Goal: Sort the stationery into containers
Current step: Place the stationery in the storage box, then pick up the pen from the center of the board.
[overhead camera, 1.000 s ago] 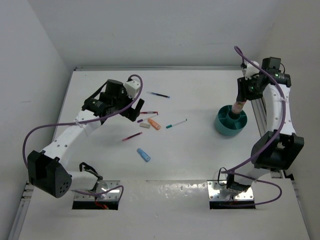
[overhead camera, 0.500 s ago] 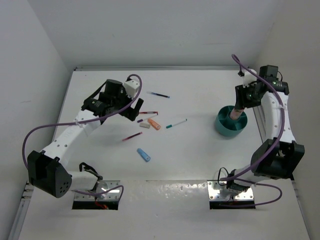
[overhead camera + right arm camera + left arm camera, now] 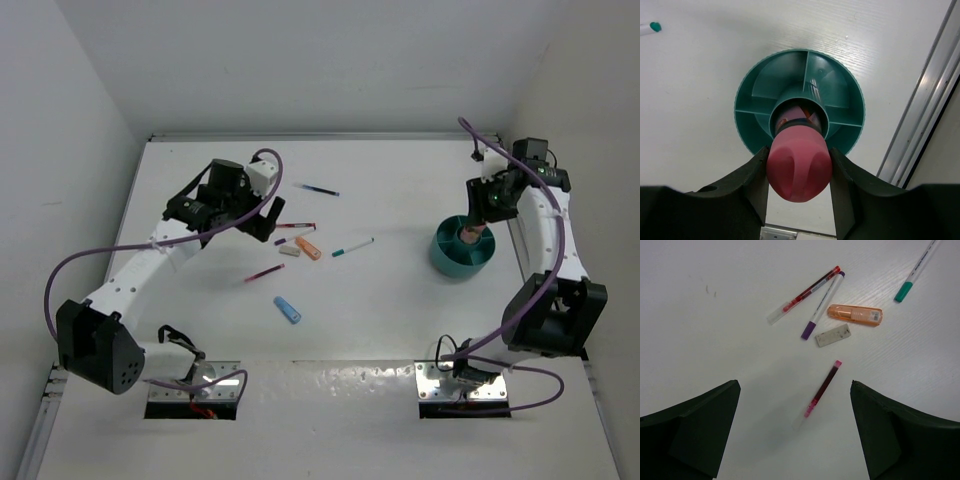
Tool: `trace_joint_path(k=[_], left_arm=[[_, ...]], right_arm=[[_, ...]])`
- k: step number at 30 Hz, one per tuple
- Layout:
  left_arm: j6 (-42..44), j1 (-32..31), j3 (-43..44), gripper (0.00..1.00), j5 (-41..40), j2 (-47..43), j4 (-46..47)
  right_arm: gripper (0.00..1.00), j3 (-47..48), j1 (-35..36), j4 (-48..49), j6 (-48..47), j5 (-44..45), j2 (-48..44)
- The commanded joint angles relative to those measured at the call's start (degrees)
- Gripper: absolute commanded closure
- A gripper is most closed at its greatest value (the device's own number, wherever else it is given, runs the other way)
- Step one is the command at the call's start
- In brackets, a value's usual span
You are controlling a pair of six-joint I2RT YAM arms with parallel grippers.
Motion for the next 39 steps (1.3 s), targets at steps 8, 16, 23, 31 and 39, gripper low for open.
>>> trace_joint_path(k=[8, 16, 23, 31, 39], left_arm=[[8.19, 3.67, -3.87, 0.18, 6.16, 3.48, -0.36], [18.47, 4.38, -9.67, 0.33, 8.8, 5.85, -1.95], [19.8, 4.56, -11.61, 0.38, 8.88, 9.1, 0.6], [17.43, 1.74, -11.7, 0.46, 10.21, 14.19, 5.26], [14.26, -2.03, -13.11, 0.53, 8.9, 17.54, 9.21]], right_arm=[[0.77, -0.44, 0.27, 3.16, 1.73, 0.46, 1.67], [0.47, 3.25, 0.36, -0.09, 4.62, -3.57, -0.26], [0.45, 6.85, 3.96, -2.73, 7.0, -5.6, -2.28], [0.48, 6.51, 7.3, -3.09, 11.83, -14.73, -5.36], [0.5, 2.99, 7.83, -0.71, 14.65, -18.0, -7.38]])
